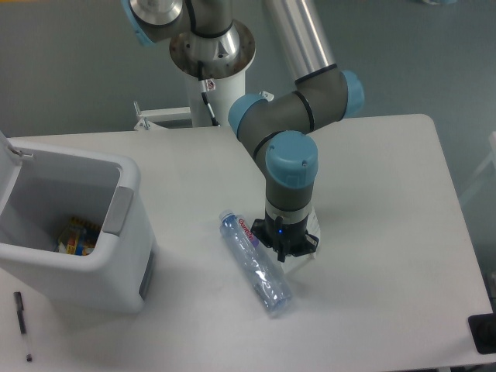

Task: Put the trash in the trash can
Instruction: 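Lift the white paper and carry it over the trash bin, then open the gripper to drop the paper into the bin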

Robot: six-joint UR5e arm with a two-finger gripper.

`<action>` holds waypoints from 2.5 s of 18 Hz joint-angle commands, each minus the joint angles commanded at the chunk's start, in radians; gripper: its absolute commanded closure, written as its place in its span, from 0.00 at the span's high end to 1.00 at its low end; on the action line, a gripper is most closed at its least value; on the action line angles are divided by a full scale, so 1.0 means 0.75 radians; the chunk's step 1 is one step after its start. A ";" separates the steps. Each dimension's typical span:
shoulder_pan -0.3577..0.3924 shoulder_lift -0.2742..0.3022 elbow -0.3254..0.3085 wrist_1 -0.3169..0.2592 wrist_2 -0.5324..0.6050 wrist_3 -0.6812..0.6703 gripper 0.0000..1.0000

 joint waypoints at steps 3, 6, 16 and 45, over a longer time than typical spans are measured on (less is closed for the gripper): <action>0.004 0.025 0.063 0.000 -0.006 -0.071 0.00; 0.002 0.027 0.153 0.000 -0.014 -0.188 0.00; -0.082 0.206 0.303 0.000 -0.219 -0.450 0.00; -0.571 0.352 0.327 0.004 -0.262 -0.622 1.00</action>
